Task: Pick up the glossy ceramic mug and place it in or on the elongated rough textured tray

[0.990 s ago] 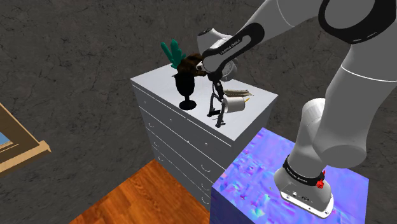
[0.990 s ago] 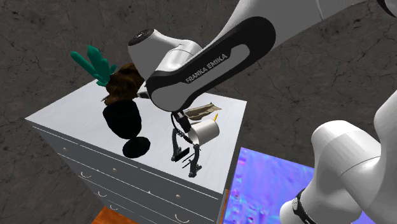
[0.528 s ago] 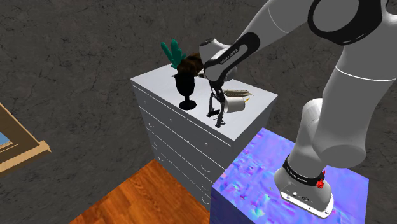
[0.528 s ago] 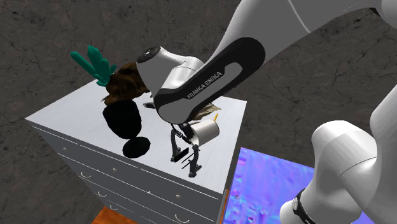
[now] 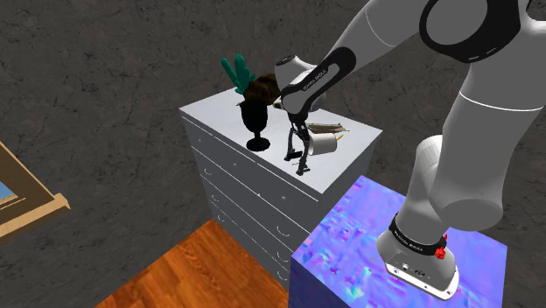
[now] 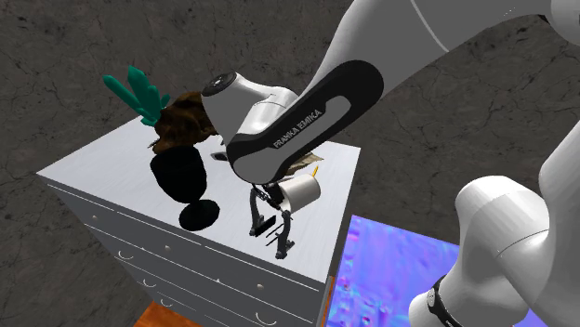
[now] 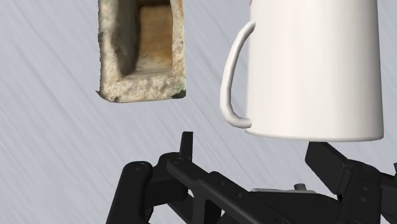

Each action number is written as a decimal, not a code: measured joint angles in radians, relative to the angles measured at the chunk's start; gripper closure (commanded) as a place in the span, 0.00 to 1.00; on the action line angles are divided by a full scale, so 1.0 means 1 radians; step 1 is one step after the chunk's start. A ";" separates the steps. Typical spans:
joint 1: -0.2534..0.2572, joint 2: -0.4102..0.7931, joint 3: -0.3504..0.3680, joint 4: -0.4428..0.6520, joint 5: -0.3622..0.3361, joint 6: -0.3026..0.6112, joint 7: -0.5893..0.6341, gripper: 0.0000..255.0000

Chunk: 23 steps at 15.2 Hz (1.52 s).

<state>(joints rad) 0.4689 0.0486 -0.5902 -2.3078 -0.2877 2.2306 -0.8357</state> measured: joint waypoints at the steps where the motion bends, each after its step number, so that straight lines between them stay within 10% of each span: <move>1: 0.000 0.000 0.000 0.000 0.000 0.000 0.000 1.00; 23: 0.009 -0.111 0.010 0.066 -0.037 -0.168 0.005 1.00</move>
<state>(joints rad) 0.4782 -0.0628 -0.5806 -2.2415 -0.3249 2.0630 -0.8312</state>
